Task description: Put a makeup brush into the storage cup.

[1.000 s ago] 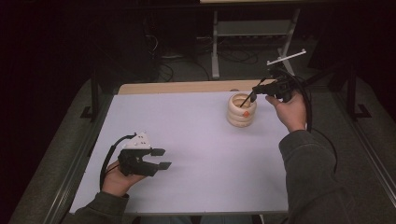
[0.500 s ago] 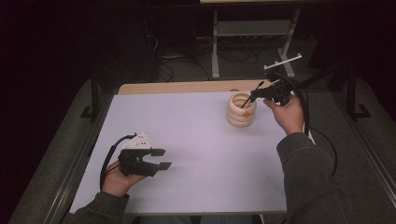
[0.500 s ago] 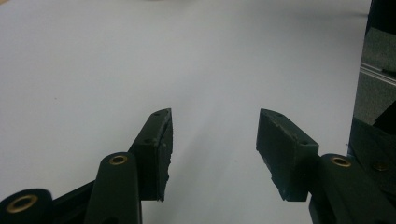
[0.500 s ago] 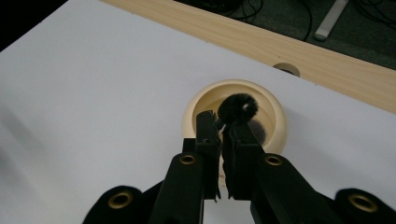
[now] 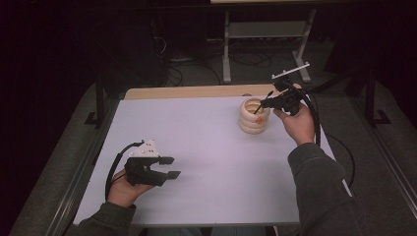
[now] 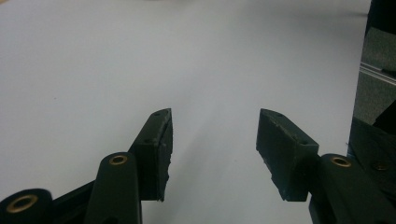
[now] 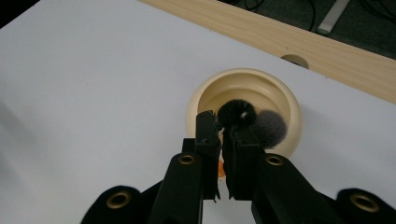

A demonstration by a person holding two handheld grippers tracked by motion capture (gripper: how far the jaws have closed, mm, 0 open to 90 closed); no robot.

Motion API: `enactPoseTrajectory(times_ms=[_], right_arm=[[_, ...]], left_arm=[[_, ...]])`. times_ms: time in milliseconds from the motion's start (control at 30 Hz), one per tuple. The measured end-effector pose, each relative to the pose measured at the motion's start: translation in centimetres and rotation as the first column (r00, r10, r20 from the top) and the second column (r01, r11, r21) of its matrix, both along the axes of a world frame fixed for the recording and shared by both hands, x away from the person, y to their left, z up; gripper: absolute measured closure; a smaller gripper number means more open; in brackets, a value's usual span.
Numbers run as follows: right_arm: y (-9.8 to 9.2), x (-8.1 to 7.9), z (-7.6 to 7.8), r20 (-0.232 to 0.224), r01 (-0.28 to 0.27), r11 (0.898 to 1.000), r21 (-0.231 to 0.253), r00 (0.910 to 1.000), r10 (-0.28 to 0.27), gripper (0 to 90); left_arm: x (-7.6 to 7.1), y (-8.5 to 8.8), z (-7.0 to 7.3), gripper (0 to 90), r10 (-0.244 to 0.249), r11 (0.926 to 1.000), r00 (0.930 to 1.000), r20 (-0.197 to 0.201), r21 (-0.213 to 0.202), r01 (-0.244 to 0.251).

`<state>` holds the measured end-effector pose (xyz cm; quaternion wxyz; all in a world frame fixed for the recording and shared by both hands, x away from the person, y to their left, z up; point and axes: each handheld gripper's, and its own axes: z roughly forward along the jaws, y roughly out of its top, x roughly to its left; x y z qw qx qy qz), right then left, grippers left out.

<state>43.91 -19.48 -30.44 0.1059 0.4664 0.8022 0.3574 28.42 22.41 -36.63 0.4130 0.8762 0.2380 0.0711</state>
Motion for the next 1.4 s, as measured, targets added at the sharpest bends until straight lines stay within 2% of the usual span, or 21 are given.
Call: enactPoseTrajectory(times_ms=[167,267,500,1000,1400], right_arm=[[0.1,-0.4,0.0,0.014,-0.001,1.000,-0.016,0.9999,0.002,73.1],[0.0,-0.6,0.1,0.023,0.000,1.000,-0.014,0.9997,0.001,70.6],[-1.2,-1.6,0.0,0.030,0.008,0.999,0.040,0.9995,-0.009,59.7],[-2.9,-3.7,-1.6,0.047,0.008,0.992,0.122,0.9988,-0.014,48.3],[-3.2,-4.7,-3.4,0.039,0.003,0.990,0.142,0.9992,-0.009,42.3]], left_arm=[[0.1,0.1,0.0,45.3,-0.003,1.0000,1.0000,0.002,0.006,0.003],[0.0,0.1,0.0,45.2,0.000,1.0000,1.0000,0.002,0.003,0.000],[0.1,0.2,-0.1,43.8,0.008,0.9999,1.0000,-0.001,0.007,-0.008],[0.3,0.4,-0.2,41.4,0.036,0.9993,0.9994,-0.003,0.005,-0.036],[0.5,0.7,-0.3,39.2,0.059,0.9983,0.9983,-0.008,0.000,-0.059]])
